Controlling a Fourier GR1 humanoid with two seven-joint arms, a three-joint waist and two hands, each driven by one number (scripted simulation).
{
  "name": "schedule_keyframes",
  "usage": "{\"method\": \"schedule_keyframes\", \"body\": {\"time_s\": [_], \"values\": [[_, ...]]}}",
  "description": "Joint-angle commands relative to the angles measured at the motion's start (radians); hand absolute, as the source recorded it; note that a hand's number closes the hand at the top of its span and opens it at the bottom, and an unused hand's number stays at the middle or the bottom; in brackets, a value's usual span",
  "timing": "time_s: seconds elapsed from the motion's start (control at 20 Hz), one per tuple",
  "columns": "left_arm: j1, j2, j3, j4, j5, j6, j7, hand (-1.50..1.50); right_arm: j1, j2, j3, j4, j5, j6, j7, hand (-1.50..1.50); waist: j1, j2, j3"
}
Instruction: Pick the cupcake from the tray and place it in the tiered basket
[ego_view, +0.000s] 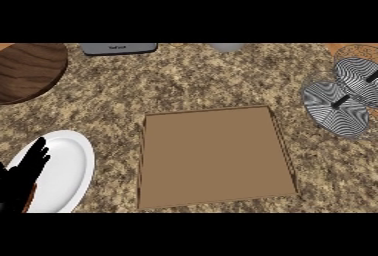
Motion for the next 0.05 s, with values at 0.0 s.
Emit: {"method": "schedule_keyframes", "body": {"time_s": [0.0], "values": [[0.051,-0.007,0.015,-0.006,0.0,0.009,-0.021,0.0,0.113,0.051,-0.069,-0.163,-0.115,0.042,-0.034,-1.5,-0.027,-0.01,0.001]]}}
